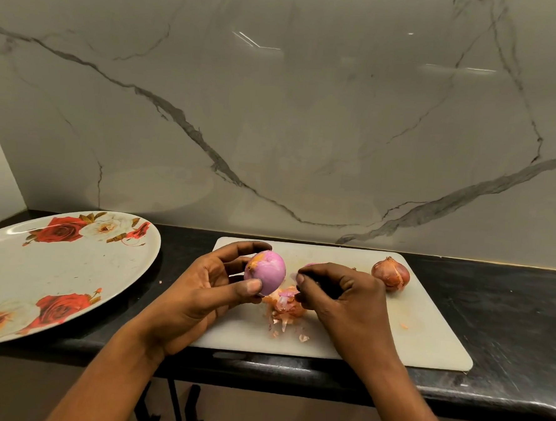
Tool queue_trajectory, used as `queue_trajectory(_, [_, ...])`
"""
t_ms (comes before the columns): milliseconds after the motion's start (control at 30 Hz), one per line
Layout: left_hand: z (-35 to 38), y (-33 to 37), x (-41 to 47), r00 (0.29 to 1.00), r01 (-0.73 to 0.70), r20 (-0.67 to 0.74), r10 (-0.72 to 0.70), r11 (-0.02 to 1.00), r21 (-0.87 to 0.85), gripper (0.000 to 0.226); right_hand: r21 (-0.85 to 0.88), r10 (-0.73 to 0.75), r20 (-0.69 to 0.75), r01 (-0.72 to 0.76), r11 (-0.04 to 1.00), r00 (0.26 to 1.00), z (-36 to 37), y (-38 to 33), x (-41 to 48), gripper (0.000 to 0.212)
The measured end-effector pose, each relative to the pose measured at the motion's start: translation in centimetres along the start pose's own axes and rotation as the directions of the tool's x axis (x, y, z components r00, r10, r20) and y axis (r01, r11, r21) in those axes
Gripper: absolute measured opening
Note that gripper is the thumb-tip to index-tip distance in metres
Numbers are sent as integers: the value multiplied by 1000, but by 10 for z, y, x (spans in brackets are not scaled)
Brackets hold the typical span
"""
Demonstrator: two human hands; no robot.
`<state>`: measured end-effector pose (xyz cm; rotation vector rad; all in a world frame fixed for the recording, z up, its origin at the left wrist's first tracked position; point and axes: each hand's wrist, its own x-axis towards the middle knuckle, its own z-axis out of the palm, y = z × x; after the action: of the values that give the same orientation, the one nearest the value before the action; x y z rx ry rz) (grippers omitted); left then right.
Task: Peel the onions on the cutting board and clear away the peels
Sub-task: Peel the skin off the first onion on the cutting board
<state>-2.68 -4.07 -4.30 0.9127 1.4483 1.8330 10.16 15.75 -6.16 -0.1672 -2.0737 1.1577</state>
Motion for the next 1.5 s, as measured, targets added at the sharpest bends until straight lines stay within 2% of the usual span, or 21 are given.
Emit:
queue_trajectory(100, [-1,0,0,1000,2,3,-2,1000,-9,54,-31,-4,-13,4,999,1000,0,1,-1,15])
queue_trajectory(267, [1,-2,-1,999,-39,-32,43,992,119,58,-81,-34,5,35,996,999,1,-5,-1,23])
queue_trajectory(467, [3,-2,-1,996,-62,-53,71,986,154,53,-107,-73,29,76,991,997,0,-9,-4,27])
queue_trajectory(633, [4,-3,0,995,-74,-57,82,989,127,53,26,-55,43,54,998,998,0,-8,-4,30])
queue_trajectory(733, [5,-3,0,996,-73,-43,78,992,105,52,49,-64,72,60,997,995,-1,-11,-5,37])
queue_trajectory(967, [6,-3,-1,997,-78,4,78,986,144,55,36,-145,72,143,989,987,-2,-12,-3,29])
queue_trajectory(1167, [5,-3,-1,997,-61,45,56,991,121,56,14,-159,34,159,987,987,-1,-8,-4,18])
queue_trajectory(1367, [8,-1,-2,998,-67,17,65,992,103,55,20,-163,25,162,987,986,0,-8,-5,26])
queue_trajectory(1500, [8,-2,-2,997,-76,-7,77,993,87,54,32,-208,34,207,978,978,-1,-11,-6,23])
